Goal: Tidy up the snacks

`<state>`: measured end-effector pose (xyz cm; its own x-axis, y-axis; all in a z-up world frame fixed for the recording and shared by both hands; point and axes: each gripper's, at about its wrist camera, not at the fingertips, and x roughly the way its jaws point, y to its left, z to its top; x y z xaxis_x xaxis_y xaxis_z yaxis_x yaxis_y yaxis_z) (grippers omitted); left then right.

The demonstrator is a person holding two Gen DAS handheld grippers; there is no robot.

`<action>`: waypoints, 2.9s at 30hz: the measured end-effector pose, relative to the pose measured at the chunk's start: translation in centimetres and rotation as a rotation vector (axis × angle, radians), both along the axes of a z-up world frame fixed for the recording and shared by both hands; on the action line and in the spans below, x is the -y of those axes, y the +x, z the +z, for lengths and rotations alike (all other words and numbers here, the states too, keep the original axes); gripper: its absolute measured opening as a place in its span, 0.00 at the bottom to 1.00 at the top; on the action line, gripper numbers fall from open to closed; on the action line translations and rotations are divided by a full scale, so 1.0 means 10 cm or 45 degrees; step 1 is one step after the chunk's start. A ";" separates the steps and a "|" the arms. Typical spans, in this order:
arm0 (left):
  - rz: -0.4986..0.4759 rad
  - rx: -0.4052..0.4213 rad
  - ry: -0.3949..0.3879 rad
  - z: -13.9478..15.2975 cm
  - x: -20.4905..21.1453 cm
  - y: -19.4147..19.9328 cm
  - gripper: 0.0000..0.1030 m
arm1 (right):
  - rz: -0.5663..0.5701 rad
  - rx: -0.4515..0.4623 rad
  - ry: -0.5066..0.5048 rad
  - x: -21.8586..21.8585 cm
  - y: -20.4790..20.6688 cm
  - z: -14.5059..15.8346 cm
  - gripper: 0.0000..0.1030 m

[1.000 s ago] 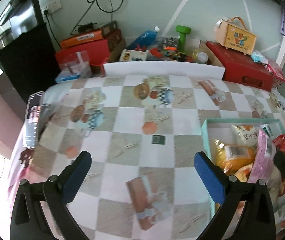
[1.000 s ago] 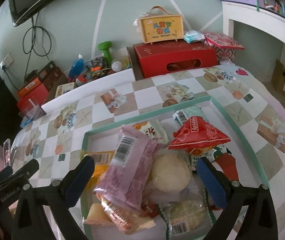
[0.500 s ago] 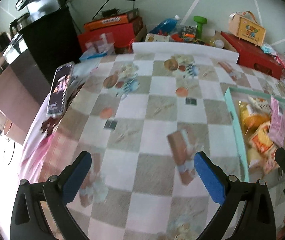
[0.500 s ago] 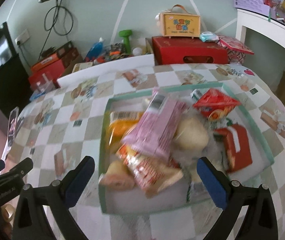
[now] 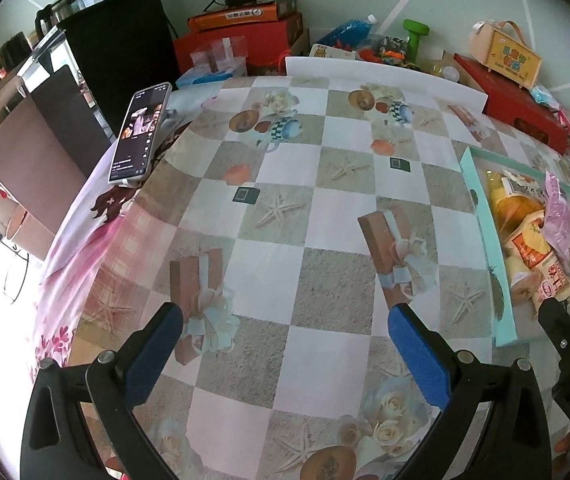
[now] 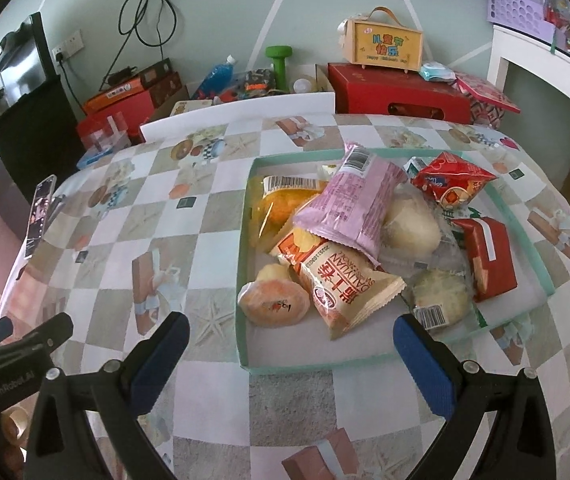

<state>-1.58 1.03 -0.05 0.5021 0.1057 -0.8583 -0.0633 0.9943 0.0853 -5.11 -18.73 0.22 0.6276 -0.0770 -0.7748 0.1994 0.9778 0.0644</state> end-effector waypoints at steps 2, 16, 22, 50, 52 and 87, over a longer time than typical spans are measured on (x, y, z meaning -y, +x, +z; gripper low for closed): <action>-0.003 -0.009 0.002 -0.02 0.01 0.01 0.99 | 0.004 0.004 0.003 0.00 0.01 0.01 1.00; -0.018 -0.067 -0.014 -0.11 -0.02 0.13 0.99 | 0.006 -0.031 -0.020 -0.01 0.09 -0.08 1.00; -0.024 -0.096 -0.010 -0.15 -0.01 0.14 0.99 | 0.001 -0.031 -0.019 0.00 0.10 -0.09 1.00; -0.039 -0.116 0.000 -0.18 0.01 0.15 0.99 | -0.019 -0.035 -0.002 0.05 0.09 -0.09 1.00; -0.039 -0.117 0.000 -0.18 0.01 0.15 0.99 | -0.019 -0.035 -0.002 0.05 0.09 -0.09 1.00; -0.038 -0.120 0.009 -0.19 0.02 0.15 0.99 | -0.018 -0.037 -0.001 0.06 0.09 -0.10 1.00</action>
